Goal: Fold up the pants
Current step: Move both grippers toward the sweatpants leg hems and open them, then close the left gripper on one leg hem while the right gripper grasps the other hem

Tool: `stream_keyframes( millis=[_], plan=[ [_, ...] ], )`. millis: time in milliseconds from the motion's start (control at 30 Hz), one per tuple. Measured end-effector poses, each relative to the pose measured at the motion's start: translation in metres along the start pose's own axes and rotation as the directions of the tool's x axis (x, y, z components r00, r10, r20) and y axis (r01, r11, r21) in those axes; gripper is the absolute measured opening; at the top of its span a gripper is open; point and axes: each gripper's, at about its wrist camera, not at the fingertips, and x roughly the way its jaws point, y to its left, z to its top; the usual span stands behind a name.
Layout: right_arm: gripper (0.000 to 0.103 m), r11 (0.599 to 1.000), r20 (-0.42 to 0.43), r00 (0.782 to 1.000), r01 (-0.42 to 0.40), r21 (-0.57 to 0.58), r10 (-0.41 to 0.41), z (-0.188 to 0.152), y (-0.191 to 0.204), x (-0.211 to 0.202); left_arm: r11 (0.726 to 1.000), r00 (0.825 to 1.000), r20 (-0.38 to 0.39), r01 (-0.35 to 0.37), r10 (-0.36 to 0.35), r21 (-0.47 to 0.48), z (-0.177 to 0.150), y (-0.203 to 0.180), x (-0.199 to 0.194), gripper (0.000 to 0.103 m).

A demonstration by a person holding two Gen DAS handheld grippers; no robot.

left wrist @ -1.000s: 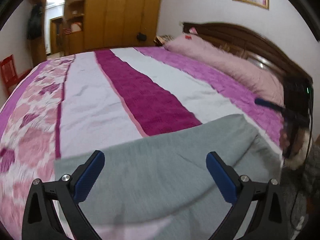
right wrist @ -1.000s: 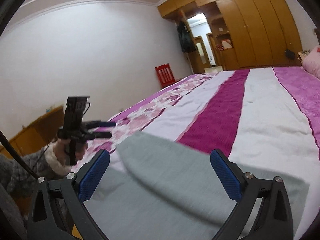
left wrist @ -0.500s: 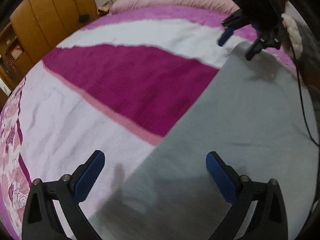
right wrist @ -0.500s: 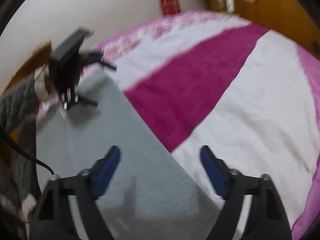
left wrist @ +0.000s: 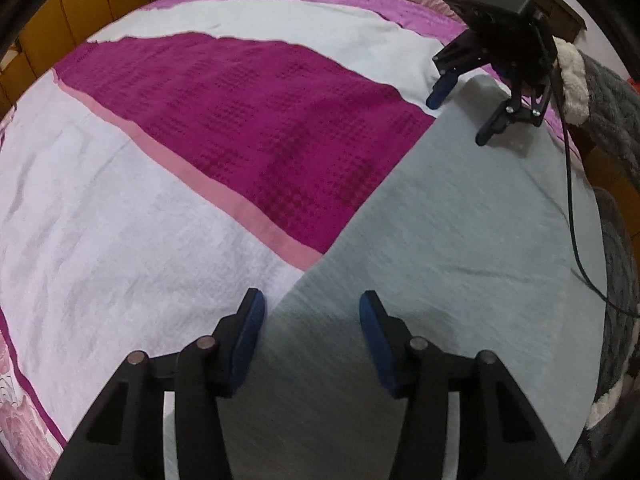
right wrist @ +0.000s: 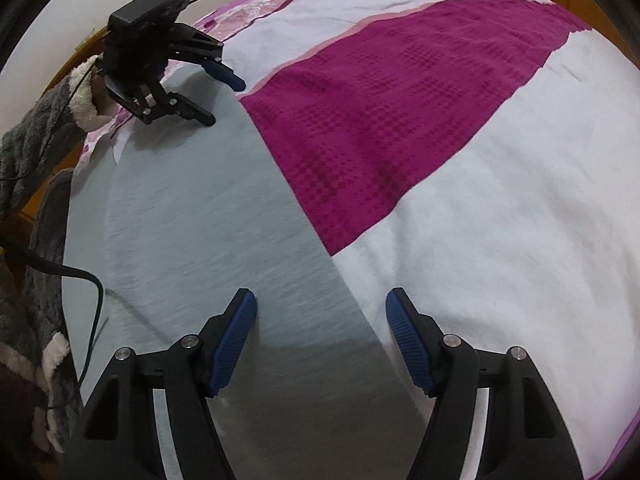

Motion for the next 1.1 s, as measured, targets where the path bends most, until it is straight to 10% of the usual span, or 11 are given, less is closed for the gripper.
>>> stream_keyframes(
  millis=[67,167,300,533,633,900,967,1100],
  plan=[
    [0.065,1.000,-0.007,1.000,-0.017,0.025,0.017,0.002,-0.007,-0.001,1.000,1.000,-0.011,-0.003,0.003,-0.002,0.004,0.000,0.003,0.050],
    [0.054,0.996,-0.032,0.999,-0.012,0.089,0.015,0.009,-0.011,-0.003,1.000,1.000,-0.005,-0.010,0.010,0.027,0.006,-0.005,0.000,0.015],
    [0.003,0.994,-0.042,0.999,0.021,0.106,-0.016,0.016,-0.001,-0.011,0.997,0.998,0.037,-0.052,0.050,0.052,0.000,-0.019,-0.013,0.004],
    [0.003,0.962,0.056,0.961,0.273,-0.024,-0.271,0.003,0.064,-0.046,0.973,0.961,0.186,-0.221,0.206,0.063,-0.018,-0.073,-0.065,0.004],
    [0.003,0.870,0.135,0.874,0.481,-0.111,-0.467,-0.015,0.122,-0.066,0.945,0.932,0.218,-0.315,0.291,0.083,-0.032,-0.113,-0.086,0.004],
    [0.002,0.299,0.396,0.431,0.886,-0.354,-0.811,-0.098,0.282,-0.045,0.911,0.897,0.214,-0.407,0.386,0.064,-0.091,-0.195,-0.113,0.004],
    [0.002,0.238,0.415,0.389,0.898,-0.369,-0.823,-0.119,0.308,-0.032,0.904,0.892,0.213,-0.421,0.399,0.073,-0.109,-0.215,-0.114,0.004],
    [0.002,0.231,0.388,0.372,0.902,-0.363,-0.843,-0.145,0.336,-0.012,0.897,0.888,0.210,-0.433,0.408,0.085,-0.141,-0.251,-0.115,0.004]
  ],
)
